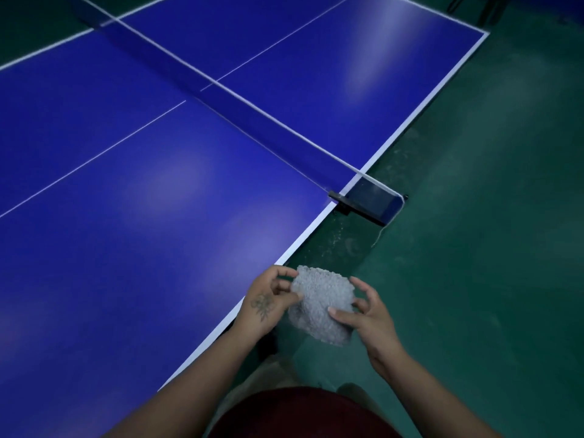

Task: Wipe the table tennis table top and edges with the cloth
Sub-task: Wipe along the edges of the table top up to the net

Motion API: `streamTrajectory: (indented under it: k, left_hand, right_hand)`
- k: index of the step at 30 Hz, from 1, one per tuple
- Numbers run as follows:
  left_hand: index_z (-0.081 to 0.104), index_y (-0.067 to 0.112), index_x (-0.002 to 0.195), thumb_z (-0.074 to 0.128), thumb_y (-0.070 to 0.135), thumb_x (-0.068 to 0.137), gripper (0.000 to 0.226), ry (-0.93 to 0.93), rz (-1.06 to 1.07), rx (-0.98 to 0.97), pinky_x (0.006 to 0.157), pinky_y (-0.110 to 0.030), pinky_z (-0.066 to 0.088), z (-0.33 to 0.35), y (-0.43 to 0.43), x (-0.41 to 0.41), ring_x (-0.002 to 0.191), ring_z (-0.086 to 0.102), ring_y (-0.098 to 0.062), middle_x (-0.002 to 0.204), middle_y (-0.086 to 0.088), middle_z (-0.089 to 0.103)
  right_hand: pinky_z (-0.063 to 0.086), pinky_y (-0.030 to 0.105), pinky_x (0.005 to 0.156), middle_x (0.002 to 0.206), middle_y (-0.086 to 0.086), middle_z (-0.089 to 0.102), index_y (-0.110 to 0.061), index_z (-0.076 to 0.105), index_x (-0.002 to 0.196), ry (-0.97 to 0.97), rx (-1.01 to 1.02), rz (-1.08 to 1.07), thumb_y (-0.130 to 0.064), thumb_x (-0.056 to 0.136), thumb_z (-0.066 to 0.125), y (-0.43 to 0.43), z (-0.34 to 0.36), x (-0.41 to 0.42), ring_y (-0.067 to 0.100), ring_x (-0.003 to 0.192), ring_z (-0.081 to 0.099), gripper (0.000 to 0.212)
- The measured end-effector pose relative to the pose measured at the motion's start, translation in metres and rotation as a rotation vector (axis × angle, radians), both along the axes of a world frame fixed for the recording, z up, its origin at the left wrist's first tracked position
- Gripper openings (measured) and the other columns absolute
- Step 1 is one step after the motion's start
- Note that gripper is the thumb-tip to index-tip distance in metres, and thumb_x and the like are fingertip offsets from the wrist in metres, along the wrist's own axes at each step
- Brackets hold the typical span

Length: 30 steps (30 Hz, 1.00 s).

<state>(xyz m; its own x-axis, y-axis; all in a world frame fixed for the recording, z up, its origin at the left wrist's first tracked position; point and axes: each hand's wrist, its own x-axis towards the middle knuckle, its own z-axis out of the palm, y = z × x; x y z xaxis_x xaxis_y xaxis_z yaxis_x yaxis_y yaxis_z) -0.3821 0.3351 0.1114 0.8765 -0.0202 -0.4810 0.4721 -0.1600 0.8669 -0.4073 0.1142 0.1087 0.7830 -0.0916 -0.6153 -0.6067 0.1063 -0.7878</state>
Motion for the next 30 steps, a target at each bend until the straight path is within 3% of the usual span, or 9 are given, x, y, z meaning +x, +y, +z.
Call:
streamTrajectory:
  k: [4,8,11,14,19,22,25,28,30]
  left_hand:
    - [0.070,0.024,0.107,0.082,0.003,0.091,0.028,0.084,0.091,-0.055,0.078,-0.017,0.055,-0.033,0.030,0.017,0.083,0.075,-0.006,0.090,0.003,0.080]
    - [0.068,0.025,0.105,0.078,0.006,0.095,0.023,0.128,0.150,-0.005,0.084,-0.027,0.054,-0.067,0.071,0.043,0.085,0.071,-0.012,0.091,0.005,0.078]
    - [0.066,0.014,0.116,0.070,0.005,0.101,0.017,0.086,0.237,0.120,0.095,-0.037,0.056,-0.095,0.110,0.060,0.099,0.070,-0.031,0.103,-0.011,0.075]
    - [0.056,0.010,0.142,0.066,0.018,0.105,0.039,-0.010,0.138,0.487,0.101,-0.040,0.051,-0.125,0.150,0.069,0.122,0.061,-0.027,0.132,-0.008,0.067]
    - [0.041,0.003,0.162,0.057,0.031,0.110,0.062,-0.069,0.075,0.948,0.133,-0.051,0.022,-0.176,0.187,0.077,0.164,0.025,-0.033,0.173,-0.013,0.036]
    - [0.029,0.005,0.169,0.038,0.045,0.112,0.070,-0.060,0.042,1.069,0.136,-0.050,0.011,-0.203,0.192,0.070,0.168,0.008,-0.028,0.179,-0.010,0.020]
    - [0.022,0.008,0.171,0.031,0.050,0.113,0.072,-0.104,0.024,1.156,0.136,-0.051,0.011,-0.221,0.195,0.064,0.168,0.003,-0.025,0.181,-0.007,0.013]
    - [0.022,0.009,0.171,0.032,0.050,0.112,0.073,-0.136,0.038,1.194,0.136,-0.052,0.012,-0.227,0.195,0.062,0.168,0.005,-0.026,0.181,-0.006,0.012]
    - [0.024,0.008,0.171,0.035,0.048,0.112,0.072,-0.155,0.052,1.196,0.136,-0.052,0.013,-0.229,0.195,0.060,0.168,0.006,-0.026,0.181,-0.006,0.015]
  right_hand:
    - [0.061,0.027,0.064,0.111,0.011,0.078,-0.015,0.051,0.135,0.128,-0.003,-0.081,0.009,0.079,0.086,0.037,-0.009,0.034,0.020,0.090,0.079,0.070]
    - [0.061,0.039,0.087,0.116,0.017,0.079,0.002,0.067,0.127,0.217,-0.053,0.080,0.003,0.090,0.078,0.072,-0.025,0.070,0.034,0.106,0.076,0.039]
    - [0.062,0.041,0.084,0.106,0.017,0.080,-0.001,0.074,0.112,0.213,-0.229,0.209,-0.001,0.096,0.073,0.095,-0.037,0.109,0.028,0.093,0.076,0.016]
    - [0.057,0.020,0.064,0.089,0.009,0.073,-0.006,0.071,0.091,0.093,-0.433,0.246,-0.006,0.100,0.067,0.121,-0.048,0.164,0.015,0.076,0.070,0.010]
    - [0.047,0.040,0.083,0.108,0.021,0.058,0.002,0.059,0.099,-0.166,-0.805,0.401,-0.017,0.106,0.062,0.160,-0.086,0.257,0.035,0.097,0.057,0.021]
    - [0.041,0.036,0.085,0.109,0.013,0.050,0.000,0.063,0.117,-0.370,-0.964,0.596,-0.017,0.105,0.063,0.181,-0.111,0.286,0.031,0.106,0.050,0.020]
    - [0.048,0.047,0.091,0.116,0.019,0.055,-0.009,0.069,0.128,-0.501,-1.116,0.862,-0.022,0.103,0.065,0.200,-0.141,0.291,0.039,0.109,0.050,0.029]
    - [0.043,0.049,0.111,0.141,0.019,0.051,-0.021,0.065,0.144,-0.604,-1.148,0.953,-0.026,0.105,0.064,0.204,-0.167,0.281,0.038,0.129,0.049,0.040]
    - [0.030,0.048,0.126,0.165,0.018,0.037,-0.022,0.055,0.155,-0.627,-1.129,0.955,-0.027,0.108,0.059,0.206,-0.181,0.273,0.037,0.152,0.035,0.048]
